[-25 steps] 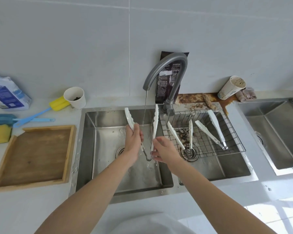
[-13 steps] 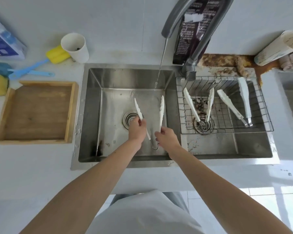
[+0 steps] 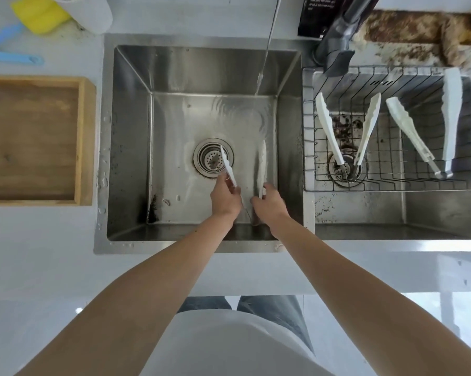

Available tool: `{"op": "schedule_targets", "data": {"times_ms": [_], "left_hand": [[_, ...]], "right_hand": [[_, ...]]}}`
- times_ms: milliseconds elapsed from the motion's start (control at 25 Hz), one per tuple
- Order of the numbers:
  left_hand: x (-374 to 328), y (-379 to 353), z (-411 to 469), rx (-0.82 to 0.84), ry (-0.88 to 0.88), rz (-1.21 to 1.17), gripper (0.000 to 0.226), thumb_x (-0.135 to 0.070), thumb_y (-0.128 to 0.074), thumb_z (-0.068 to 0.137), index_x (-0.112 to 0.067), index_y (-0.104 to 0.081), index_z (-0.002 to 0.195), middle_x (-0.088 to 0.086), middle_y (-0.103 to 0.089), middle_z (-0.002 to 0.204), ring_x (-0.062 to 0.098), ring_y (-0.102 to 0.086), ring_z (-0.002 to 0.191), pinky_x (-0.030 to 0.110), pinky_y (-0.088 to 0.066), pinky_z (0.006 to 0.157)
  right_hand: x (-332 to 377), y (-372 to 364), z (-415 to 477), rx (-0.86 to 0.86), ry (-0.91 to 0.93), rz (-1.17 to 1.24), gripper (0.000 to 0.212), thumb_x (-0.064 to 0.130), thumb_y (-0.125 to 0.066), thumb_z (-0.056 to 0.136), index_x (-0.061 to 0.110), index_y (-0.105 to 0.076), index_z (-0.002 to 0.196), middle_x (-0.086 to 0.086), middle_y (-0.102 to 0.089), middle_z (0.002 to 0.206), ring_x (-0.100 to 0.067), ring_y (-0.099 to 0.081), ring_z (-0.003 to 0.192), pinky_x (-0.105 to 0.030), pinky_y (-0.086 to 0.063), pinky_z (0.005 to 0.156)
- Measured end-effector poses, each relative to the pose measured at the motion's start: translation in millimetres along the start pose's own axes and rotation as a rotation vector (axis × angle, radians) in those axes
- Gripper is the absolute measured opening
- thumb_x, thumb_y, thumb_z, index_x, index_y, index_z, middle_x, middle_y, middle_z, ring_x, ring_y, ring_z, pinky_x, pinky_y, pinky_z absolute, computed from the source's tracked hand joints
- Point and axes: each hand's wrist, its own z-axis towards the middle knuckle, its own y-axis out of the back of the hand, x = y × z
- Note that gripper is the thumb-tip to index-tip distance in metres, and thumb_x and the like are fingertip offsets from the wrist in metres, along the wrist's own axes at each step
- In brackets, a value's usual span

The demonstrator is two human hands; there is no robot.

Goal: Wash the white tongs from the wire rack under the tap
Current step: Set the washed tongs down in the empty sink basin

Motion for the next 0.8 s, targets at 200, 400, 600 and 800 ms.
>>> {"op": "schedule_targets", "data": {"times_ms": [200,400,600,800], "left_hand": [[6,-8,6,0.084,0.021,0.097,0.034,-0.005,-0.052,0.096,-0.012,-0.055,0.130,0.007,-0.064,0.124,0.022,-0.060,0.111,0.031,-0.047,0.097],[8,-10,8,0.148,0.017,0.145,0.043,0.005,-0.047,0.094,-0.010,-0.054,0.133,0.013,-0.064,0.123,0.023,-0.061,0.108,0.024,-0.046,0.091],[8,-8,8,0.204,0.048,0.094,0.054,0.010,-0.042,0.090,-0.013,-0.051,0.138,0.006,-0.065,0.125,0.017,-0.060,0.105,0.025,-0.048,0.088],[8,-11,8,0.261,0.106,0.054,0.059,0.009,-0.039,0.088,-0.015,-0.048,0.141,0.005,-0.063,0.130,0.024,-0.060,0.115,0.039,-0.048,0.102]], "right_hand": [[-6,-2,13,0.001,-0.049,0.021,0.039,0.018,-0.050,0.092,0.015,-0.044,0.131,-0.009,-0.059,0.118,-0.028,-0.060,0.103,-0.043,-0.056,0.088],[-12,-3,23,-0.009,-0.087,-0.019,0.038,0.020,-0.054,0.093,0.010,-0.050,0.130,-0.012,-0.054,0.131,-0.032,-0.056,0.115,-0.043,-0.051,0.098],[-15,-3,27,0.001,-0.099,-0.019,0.039,0.020,-0.055,0.093,0.009,-0.050,0.130,-0.012,-0.056,0.130,-0.032,-0.055,0.117,-0.042,-0.051,0.097],[-13,-2,28,0.025,-0.124,-0.001,0.042,0.019,-0.053,0.093,0.010,-0.047,0.134,-0.013,-0.056,0.132,-0.032,-0.054,0.117,-0.036,-0.047,0.092]]}}
